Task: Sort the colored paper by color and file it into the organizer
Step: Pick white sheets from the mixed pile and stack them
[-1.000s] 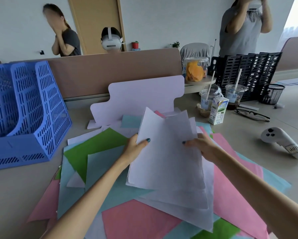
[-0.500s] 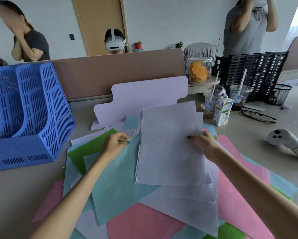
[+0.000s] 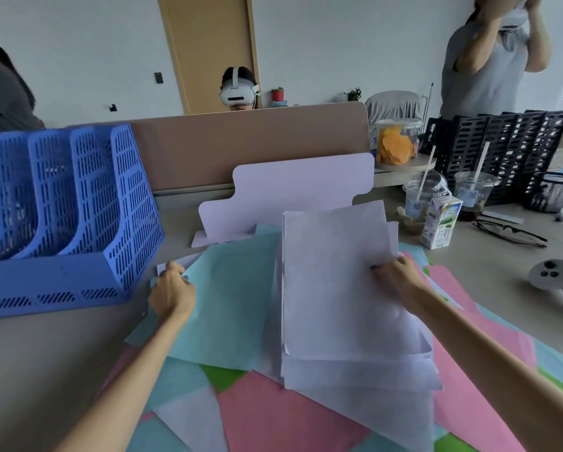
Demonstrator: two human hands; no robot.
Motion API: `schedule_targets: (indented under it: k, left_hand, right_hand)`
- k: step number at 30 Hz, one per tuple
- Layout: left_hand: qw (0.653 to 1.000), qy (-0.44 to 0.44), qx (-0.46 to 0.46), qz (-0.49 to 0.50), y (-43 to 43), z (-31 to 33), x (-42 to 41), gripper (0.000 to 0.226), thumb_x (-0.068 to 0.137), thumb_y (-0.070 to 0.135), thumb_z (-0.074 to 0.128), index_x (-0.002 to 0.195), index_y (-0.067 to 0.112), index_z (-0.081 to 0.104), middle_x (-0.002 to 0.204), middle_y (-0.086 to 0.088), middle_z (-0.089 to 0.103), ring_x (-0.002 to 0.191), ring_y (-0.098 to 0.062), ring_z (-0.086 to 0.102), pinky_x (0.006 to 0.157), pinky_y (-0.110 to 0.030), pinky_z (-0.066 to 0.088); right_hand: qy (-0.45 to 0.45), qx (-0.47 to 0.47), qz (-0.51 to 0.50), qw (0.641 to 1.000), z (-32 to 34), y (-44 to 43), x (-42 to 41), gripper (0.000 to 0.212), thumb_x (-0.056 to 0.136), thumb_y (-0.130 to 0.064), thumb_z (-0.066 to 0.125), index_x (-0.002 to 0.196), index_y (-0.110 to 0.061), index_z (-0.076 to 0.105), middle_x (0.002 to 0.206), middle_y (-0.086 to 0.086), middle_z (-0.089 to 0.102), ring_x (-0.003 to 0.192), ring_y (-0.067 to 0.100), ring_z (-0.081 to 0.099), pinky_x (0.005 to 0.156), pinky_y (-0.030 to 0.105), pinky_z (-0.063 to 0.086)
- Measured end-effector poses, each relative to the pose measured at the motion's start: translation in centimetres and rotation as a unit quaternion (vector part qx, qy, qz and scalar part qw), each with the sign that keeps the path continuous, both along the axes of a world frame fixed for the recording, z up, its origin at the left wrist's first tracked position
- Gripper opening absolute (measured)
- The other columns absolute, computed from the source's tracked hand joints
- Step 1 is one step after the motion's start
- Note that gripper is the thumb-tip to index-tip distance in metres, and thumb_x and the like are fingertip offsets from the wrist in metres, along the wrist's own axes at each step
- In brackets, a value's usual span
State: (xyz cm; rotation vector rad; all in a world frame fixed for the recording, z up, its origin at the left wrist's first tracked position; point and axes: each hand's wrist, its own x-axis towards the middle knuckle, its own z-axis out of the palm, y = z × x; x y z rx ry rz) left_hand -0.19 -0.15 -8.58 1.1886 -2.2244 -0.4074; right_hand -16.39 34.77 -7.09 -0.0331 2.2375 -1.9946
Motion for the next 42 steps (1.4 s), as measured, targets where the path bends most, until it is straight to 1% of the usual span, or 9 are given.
schedule_targets:
  k: [6, 8, 11, 15, 21, 25, 31, 35, 42]
  left_hand:
    - [0.99, 0.037, -0.076, -0.116, 1.5, -0.4, -0.9, 0.018, 0.084, 0.003, 0.059, 0.1, 0.009, 0.064, 0.107, -0.013, 0.061, 0.108, -0.034, 0.051, 0.084, -0.043, 0.044]
    - [0.958, 0.144, 0.079, -0.234, 4.2, 0.7, -1.7, 0.014, 0.087, 0.008, 0.059, 0.098, 0.01, 0.066, 0.102, -0.007, 0.067, 0.104, -0.029, 0.06, 0.084, -0.035, 0.047]
    - [0.836, 0.17, 0.364, -0.374, 9.6, 3.1, -2.2, 0.03, 0.089, 0.036, 0.062, 0.108, 0.014, 0.068, 0.108, -0.002, 0.07, 0.107, -0.02, 0.064, 0.091, -0.032, 0.05]
    - [0.776, 0.12, 0.471, -0.401, 14.4, 4.1, -2.2, 0.026, 0.088, 0.037, 0.064, 0.105, 0.017, 0.065, 0.109, 0.007, 0.069, 0.104, -0.007, 0.063, 0.088, -0.025, 0.047]
    - [0.786, 0.245, 0.502, -0.265, 15.2, 2.8, -1.9, 0.038, 0.081, 0.022, 0.072, 0.113, 0.008, 0.059, 0.111, -0.009, 0.067, 0.104, -0.025, 0.063, 0.093, -0.042, 0.05]
    - [0.827, 0.241, 0.448, -0.239, 14.7, 1.8, -0.6, 0.007, 0.085, 0.008, 0.064, 0.093, 0.009, 0.063, 0.09, -0.011, 0.063, 0.081, -0.024, 0.057, 0.073, -0.034, 0.046]
    - [0.859, 0.191, 0.405, -0.249, 14.4, 1.0, 0.9, 0.025, 0.086, -0.004, 0.053, 0.109, 0.007, 0.055, 0.099, -0.006, 0.06, 0.081, -0.016, 0.056, 0.067, -0.025, 0.043]
    - [0.923, 0.118, 0.286, -0.23, 14.9, 0.0, 1.8, 0.021, 0.09, 0.001, 0.045, 0.109, 0.009, 0.044, 0.104, -0.012, 0.056, 0.081, -0.023, 0.05, 0.06, -0.028, 0.036]
    - [0.972, 0.034, 0.134, -0.188, 15.9, -0.9, 3.2, 0.028, 0.09, -0.004, 0.035, 0.115, 0.009, 0.037, 0.099, -0.008, 0.054, 0.079, -0.031, 0.052, 0.059, -0.032, 0.04]
  right_hand:
    - [-0.023, -0.051, -0.008, 0.998, 0.0, 0.1, 0.4, 0.027, 0.078, 0.012, 0.046, 0.073, -0.012, 0.059, 0.064, 0.008, 0.058, 0.058, 0.02, 0.052, 0.058, 0.023, 0.042]
    - [-0.026, -0.055, -0.005, 0.998, -0.1, 0.0, 0.4, 0.026, 0.077, 0.012, 0.048, 0.078, -0.01, 0.062, 0.061, 0.005, 0.06, 0.058, 0.02, 0.054, 0.057, 0.022, 0.044]
    - [-0.032, -0.079, 0.005, 0.996, 0.1, 0.1, 0.5, 0.026, 0.077, 0.011, 0.049, 0.081, -0.01, 0.063, 0.067, 0.008, 0.062, 0.06, 0.02, 0.056, 0.059, 0.023, 0.045]
    - [-0.018, -0.088, 0.03, 0.996, 0.3, 0.4, 0.9, 0.019, 0.079, 0.007, 0.055, 0.09, -0.006, 0.065, 0.073, 0.009, 0.064, 0.07, 0.025, 0.059, 0.067, 0.03, 0.047]
    - [-0.079, -0.105, 0.024, 0.991, 0.4, 0.2, 0.9, 0.052, 0.069, -0.033, 0.074, 0.111, -0.006, 0.064, 0.106, 0.017, 0.068, 0.096, 0.032, 0.063, 0.091, 0.042, 0.048]
    - [-0.094, -0.066, -0.014, 0.993, 0.0, 0.7, 1.0, 0.028, 0.086, -0.028, 0.062, 0.107, -0.01, 0.062, 0.094, 0.01, 0.06, 0.084, 0.026, 0.056, 0.068, 0.03, 0.042]
    - [-0.053, 0.074, 0.122, 0.988, 0.2, 2.4, 3.3, 0.011, 0.083, 0.003, 0.057, 0.085, -0.005, 0.064, 0.072, 0.01, 0.055, 0.056, 0.016, 0.051, 0.044, 0.016, 0.044]
    - [0.05, 0.198, 0.119, 0.972, 0.0, 3.4, 3.2, 0.014, 0.079, 0.002, 0.058, 0.071, -0.004, 0.067, 0.068, 0.012, 0.063, 0.061, 0.023, 0.058, 0.062, 0.03, 0.055]
    - [0.148, 0.407, 0.099, 0.896, 0.5, 6.1, 2.9, 0.024, 0.079, -0.014, 0.068, 0.098, 0.001, 0.069, 0.1, 0.019, 0.068, 0.094, 0.033, 0.062, 0.078, 0.036, 0.05]
